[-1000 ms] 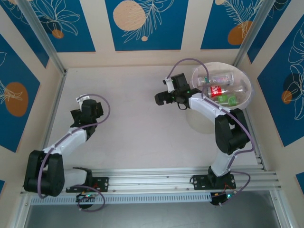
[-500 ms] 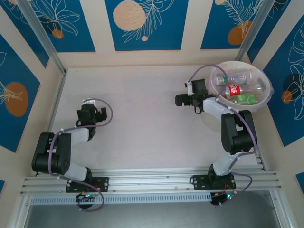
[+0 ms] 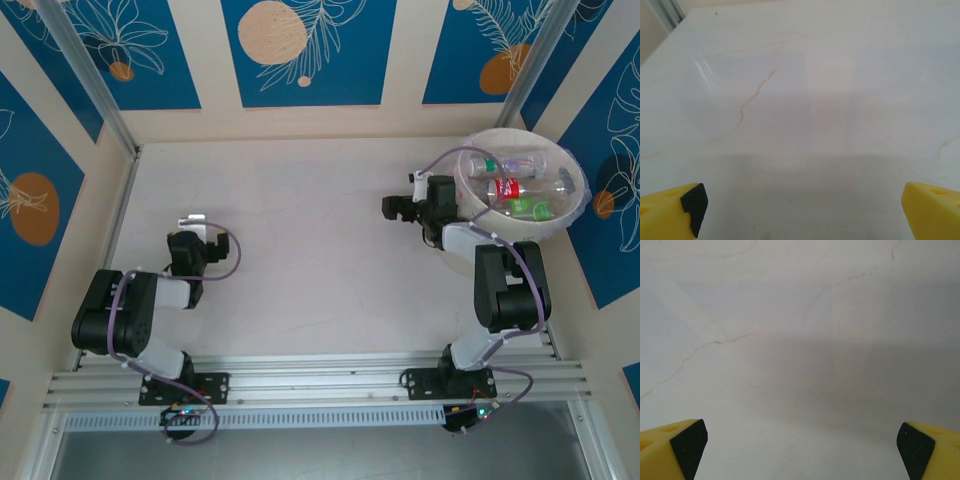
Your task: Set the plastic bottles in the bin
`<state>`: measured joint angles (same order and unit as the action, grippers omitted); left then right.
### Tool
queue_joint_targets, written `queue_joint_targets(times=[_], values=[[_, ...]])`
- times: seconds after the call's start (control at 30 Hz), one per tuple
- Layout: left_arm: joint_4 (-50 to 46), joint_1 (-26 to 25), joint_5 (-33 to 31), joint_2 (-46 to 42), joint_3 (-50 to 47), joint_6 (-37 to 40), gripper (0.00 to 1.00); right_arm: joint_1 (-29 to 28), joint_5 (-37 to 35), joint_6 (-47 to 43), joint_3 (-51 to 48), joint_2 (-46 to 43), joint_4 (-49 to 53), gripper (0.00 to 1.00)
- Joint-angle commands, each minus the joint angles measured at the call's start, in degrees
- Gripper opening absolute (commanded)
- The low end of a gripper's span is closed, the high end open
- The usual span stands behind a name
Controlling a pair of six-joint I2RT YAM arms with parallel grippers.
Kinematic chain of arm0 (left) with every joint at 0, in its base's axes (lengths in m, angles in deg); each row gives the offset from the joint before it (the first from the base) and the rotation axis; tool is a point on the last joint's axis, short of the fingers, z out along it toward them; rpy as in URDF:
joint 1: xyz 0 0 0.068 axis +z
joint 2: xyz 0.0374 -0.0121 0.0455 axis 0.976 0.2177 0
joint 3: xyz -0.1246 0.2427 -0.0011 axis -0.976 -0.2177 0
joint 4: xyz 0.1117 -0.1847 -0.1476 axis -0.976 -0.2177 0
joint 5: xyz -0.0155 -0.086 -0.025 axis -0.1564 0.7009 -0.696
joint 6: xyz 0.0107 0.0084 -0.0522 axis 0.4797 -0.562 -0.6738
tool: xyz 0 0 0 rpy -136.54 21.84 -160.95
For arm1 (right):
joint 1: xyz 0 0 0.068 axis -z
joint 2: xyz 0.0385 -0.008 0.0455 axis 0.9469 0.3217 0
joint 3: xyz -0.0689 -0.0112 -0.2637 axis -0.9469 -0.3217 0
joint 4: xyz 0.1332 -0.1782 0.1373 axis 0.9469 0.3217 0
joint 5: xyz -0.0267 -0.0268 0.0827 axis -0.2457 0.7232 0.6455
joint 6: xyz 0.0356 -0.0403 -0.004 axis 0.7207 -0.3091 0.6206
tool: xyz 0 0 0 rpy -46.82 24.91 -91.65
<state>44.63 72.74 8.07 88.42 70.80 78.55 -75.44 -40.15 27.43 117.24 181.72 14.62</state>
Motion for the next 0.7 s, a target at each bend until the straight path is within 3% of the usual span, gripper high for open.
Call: queue_joint_targets(times=[0.0, 0.1, 0.17, 0.27, 0.43, 0.67], values=[[3.34, -0.31, -1.45, -0.18, -0.08, 0.79, 1.00, 0.39, -1.11, -0.08, -3.87, -2.22, -11.35, 1.00], [3.41, -0.30, -1.46, -0.20, -0.09, 0.78, 1.00, 0.15, -4.30, 3.37, -1.91, -3.82, -4.84, 1.00], [3.43, -0.26, -1.45, -0.20, -0.09, 0.78, 1.00, -0.84, -7.84, 1.80, 3.23, -3.60, 6.87, 1.00], [3.41, -0.29, -1.44, -0.11, -0.08, 0.78, 1.00, -1.25, -10.71, -0.42, 4.58, -2.33, 12.57, 1.00], [3.45, -0.27, -1.46, -0.07, -0.08, 0.77, 1.00, 0.12, -6.07, -1.70, -5.43, -2.40, -0.73, 1.00], [3.41, -0.32, -1.45, -0.20, -0.08, 0.78, 1.00, 5.16, 4.25, 0.82, -11.74, -5.45, -8.96, 1.00]])
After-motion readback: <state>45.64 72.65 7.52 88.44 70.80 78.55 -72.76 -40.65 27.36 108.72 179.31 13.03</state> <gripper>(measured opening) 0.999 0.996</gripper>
